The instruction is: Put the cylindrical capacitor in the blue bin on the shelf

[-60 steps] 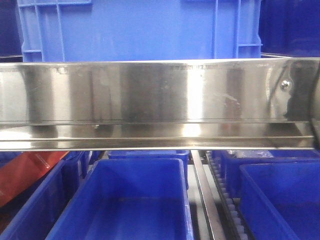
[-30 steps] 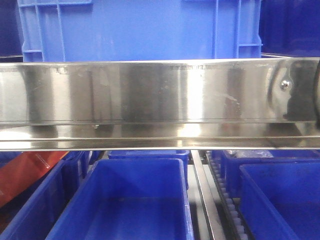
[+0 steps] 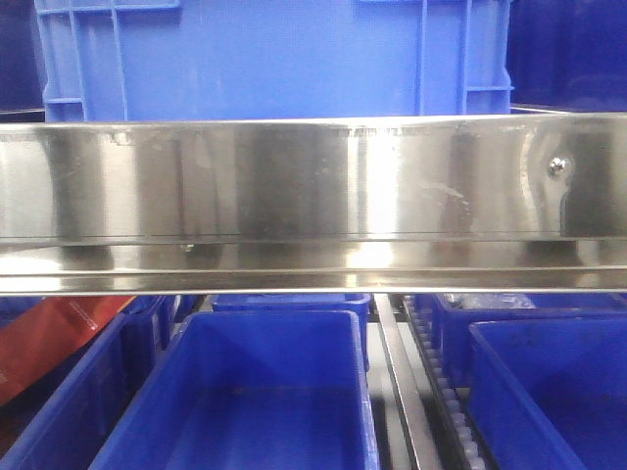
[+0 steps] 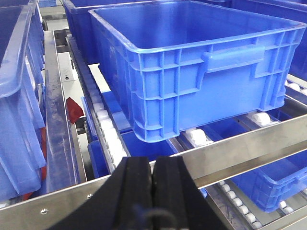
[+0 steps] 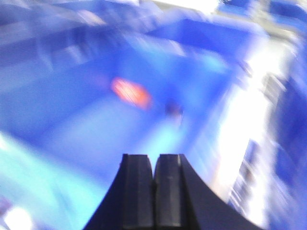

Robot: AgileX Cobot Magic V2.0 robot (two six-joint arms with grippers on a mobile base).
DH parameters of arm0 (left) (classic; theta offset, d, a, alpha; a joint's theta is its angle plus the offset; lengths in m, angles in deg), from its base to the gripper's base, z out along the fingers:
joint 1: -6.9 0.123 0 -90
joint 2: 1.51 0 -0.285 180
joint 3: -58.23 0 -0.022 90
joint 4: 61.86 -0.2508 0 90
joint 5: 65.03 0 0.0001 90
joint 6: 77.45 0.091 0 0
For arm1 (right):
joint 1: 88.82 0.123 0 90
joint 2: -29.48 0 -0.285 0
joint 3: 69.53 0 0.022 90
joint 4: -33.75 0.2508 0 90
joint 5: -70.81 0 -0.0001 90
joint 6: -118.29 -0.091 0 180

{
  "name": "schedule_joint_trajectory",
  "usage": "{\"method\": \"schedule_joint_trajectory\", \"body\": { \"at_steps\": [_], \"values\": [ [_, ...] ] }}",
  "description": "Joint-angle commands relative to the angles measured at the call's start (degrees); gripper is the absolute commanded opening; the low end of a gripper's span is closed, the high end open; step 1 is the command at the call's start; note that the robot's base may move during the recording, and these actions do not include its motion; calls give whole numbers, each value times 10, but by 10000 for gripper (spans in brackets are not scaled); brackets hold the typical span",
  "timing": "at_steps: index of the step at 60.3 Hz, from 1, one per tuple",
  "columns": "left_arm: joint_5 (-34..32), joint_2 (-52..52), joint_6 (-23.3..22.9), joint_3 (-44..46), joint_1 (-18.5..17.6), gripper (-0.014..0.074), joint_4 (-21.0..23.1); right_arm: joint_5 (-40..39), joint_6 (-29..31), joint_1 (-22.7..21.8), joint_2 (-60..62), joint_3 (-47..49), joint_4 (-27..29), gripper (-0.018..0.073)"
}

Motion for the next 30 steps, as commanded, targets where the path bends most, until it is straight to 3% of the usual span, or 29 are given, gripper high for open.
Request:
{"method": "schedule_joint_trajectory", "body": {
  "at_steps": [1,14,30],
  "values": [
    [-6,-3,-4,-1,-2,-111,-3,-38,-3,-23,67,-81,-7,-154],
    [-6,-3,-4,-1,-2,-111,-17,-89,-3,-52,207,-257,-8,-154],
    [-6,-3,-4,-1,-2,-111,-44,-106,-3,-52,339,-374,-27,-154]
  ]
}}
